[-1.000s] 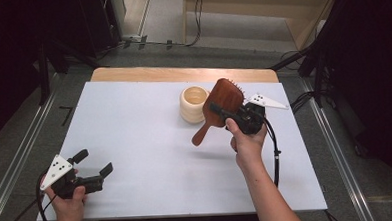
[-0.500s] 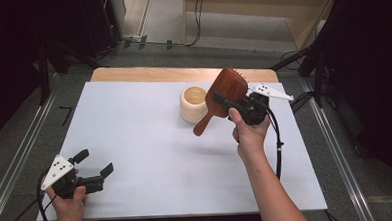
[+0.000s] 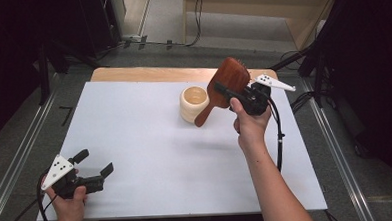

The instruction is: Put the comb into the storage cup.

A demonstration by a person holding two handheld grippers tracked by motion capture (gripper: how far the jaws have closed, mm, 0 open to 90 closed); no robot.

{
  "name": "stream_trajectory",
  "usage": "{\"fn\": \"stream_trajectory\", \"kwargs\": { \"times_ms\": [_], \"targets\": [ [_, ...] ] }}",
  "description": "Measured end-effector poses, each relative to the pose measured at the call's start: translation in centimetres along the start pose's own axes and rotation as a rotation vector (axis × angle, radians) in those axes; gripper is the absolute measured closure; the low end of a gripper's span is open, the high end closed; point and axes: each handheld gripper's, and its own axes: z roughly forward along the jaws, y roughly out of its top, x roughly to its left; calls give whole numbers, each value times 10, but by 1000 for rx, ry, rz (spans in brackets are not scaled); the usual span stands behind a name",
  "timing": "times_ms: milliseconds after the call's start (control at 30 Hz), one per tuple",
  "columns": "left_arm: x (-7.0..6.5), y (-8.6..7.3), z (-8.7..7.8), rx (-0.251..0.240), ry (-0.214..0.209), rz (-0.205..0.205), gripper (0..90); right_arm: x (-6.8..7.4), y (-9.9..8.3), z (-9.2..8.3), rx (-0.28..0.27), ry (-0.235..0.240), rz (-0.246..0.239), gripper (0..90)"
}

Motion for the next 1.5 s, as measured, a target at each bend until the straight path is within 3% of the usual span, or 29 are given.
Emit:
{"fn": "stream_trajectory", "kwargs": {
  "times_ms": [1500],
  "targets": [
    [1,0,0,-1,-7,-6,0,-18,30,28,-39,-22,14,510]
  ]
}}
